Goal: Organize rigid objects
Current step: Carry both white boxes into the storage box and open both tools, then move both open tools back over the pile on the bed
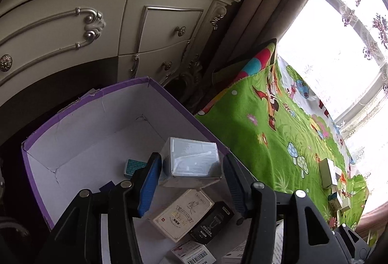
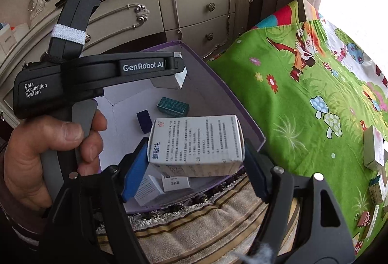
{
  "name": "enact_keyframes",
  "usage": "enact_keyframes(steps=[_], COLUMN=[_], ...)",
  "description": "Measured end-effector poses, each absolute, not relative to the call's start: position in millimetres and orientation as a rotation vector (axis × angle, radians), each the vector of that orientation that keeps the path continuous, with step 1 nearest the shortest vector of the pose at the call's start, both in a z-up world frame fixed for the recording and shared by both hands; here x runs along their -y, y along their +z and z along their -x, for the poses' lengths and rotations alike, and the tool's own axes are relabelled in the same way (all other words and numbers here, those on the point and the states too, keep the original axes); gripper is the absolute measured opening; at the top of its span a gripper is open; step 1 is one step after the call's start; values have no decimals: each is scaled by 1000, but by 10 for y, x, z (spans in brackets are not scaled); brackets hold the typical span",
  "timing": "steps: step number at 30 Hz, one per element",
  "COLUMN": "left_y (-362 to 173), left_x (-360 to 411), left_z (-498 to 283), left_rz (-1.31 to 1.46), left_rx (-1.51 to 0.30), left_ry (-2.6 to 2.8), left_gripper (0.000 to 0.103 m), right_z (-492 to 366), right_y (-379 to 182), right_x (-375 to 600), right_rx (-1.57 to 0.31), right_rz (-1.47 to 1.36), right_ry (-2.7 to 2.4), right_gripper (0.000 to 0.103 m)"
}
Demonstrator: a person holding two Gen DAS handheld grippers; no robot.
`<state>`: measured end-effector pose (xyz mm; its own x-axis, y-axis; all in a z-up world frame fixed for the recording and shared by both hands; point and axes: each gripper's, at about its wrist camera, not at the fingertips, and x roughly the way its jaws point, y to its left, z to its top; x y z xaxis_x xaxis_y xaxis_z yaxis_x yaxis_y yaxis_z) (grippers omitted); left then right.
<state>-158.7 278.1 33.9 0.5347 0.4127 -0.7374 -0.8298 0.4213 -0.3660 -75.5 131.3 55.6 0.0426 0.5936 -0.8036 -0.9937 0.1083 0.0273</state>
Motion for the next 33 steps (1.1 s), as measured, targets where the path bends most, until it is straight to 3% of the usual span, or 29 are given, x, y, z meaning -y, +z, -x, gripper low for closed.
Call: enact_keyframes(steps=[5,33], left_y=[313,356], left_x=[-2771,-2455], left_z=[1568,1088], left_rz=[795,733], left_rx=[-616,-682], left_ry=[856,776], left_gripper=[67,71], right_z=[679,-722], right_y=[518,581], right_x=[-1280,-225], right_rx=[-790,-827], right_rz=[658,470], right_ry=[1330,942], right_gripper=[89,91])
